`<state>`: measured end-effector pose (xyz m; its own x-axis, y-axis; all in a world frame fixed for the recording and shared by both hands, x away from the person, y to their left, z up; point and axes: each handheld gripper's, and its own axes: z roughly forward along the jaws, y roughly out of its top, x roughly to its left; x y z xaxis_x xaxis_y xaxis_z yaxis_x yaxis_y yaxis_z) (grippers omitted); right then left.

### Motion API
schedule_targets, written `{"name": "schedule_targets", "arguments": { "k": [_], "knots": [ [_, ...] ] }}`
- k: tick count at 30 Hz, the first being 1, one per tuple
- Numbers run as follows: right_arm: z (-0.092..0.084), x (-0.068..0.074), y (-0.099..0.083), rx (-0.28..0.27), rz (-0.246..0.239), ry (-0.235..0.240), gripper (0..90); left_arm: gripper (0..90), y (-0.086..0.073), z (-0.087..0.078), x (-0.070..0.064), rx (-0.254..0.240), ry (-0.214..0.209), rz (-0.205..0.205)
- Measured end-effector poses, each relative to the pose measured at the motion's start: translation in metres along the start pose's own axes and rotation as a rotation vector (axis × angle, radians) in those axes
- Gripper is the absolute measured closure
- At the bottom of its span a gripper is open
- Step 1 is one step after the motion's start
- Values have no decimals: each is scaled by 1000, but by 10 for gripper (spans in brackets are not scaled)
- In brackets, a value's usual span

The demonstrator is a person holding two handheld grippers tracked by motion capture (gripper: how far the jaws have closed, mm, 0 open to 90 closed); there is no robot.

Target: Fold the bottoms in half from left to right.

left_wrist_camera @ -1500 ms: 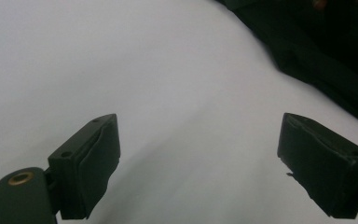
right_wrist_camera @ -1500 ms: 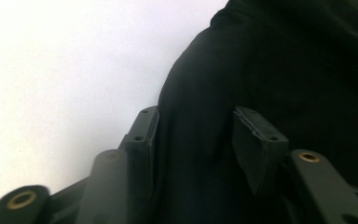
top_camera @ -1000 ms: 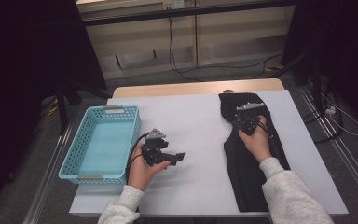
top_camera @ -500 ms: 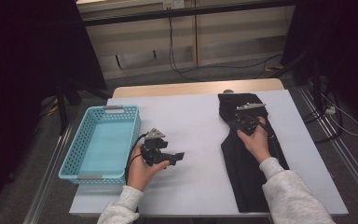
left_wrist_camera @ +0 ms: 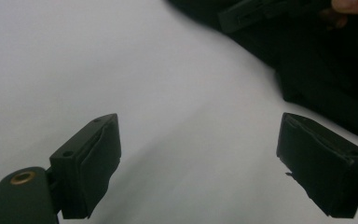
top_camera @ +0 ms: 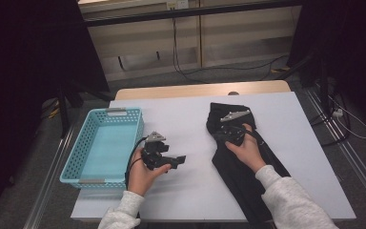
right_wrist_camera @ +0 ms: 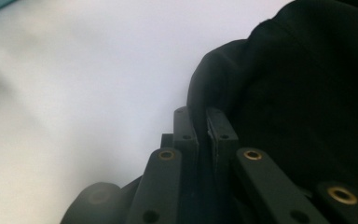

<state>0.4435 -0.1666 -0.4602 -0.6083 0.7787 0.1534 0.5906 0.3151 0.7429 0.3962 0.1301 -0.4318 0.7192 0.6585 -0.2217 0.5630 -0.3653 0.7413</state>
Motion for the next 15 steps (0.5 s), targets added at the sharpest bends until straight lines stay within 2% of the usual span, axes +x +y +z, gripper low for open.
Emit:
{"name": "schedule_targets", "arguments": {
  "k": [4, 7, 11, 13, 14, 15],
  "knots": [
    [8, 19, -3, 19, 8, 143, 845, 137, 1, -4, 3, -11, 28, -22],
    [9, 41, -2, 39, -59, 201, 844, 140, 3, -8, 5, -27, 45, -38],
    [13, 60, -6, 65, -60, 304, 816, 138, 5, -8, 6, -42, 61, -66],
    [14, 65, -8, 52, -56, 330, 708, 136, 7, -7, 6, -46, 61, -67],
    [12, 65, -8, 46, -48, 325, 635, 136, 8, -7, 6, -48, 63, -65],
    [9, 64, -7, 38, -42, 319, 598, 136, 9, -7, 5, -51, 61, -67]
  ]
}}
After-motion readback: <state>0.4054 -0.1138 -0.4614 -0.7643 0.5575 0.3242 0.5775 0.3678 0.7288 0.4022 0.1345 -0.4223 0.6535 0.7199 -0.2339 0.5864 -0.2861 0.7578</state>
